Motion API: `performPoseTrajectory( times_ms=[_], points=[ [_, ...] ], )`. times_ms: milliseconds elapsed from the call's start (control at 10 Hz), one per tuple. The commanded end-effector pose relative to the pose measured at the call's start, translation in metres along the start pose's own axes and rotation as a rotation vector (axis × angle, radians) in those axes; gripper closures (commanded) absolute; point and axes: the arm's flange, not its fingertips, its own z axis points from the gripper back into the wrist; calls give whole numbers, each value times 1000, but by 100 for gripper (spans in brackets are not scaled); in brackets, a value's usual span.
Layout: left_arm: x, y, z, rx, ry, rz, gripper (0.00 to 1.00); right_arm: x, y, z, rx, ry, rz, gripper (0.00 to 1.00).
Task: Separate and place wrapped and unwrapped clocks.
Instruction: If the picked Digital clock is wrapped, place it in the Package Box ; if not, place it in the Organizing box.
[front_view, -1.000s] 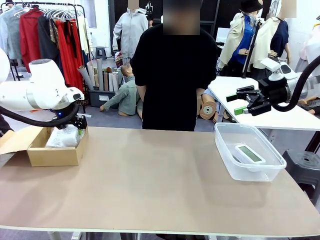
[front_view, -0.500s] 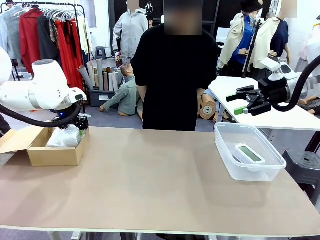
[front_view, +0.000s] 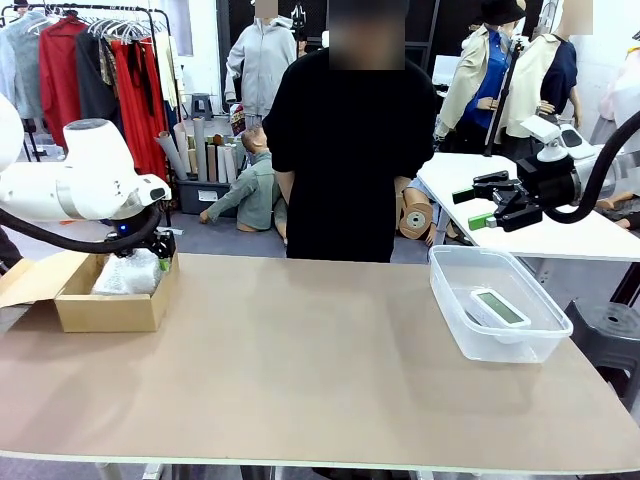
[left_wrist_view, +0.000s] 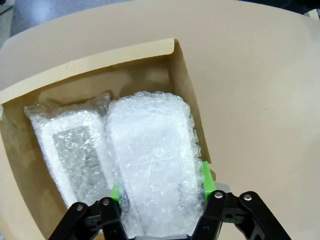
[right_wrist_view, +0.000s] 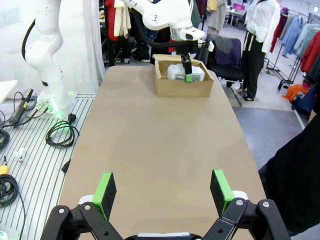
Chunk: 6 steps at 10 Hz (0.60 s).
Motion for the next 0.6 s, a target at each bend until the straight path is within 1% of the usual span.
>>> performPoseTrajectory(
  times_ms=[0, 500],
  points=[
    [5, 1, -2, 11, -19, 16, 0, 2, 1, 1, 0, -1, 3, 0],
    [7, 5, 1, 11, -27, 24, 0, 2, 1, 1, 0, -1, 3, 0]
  ],
)
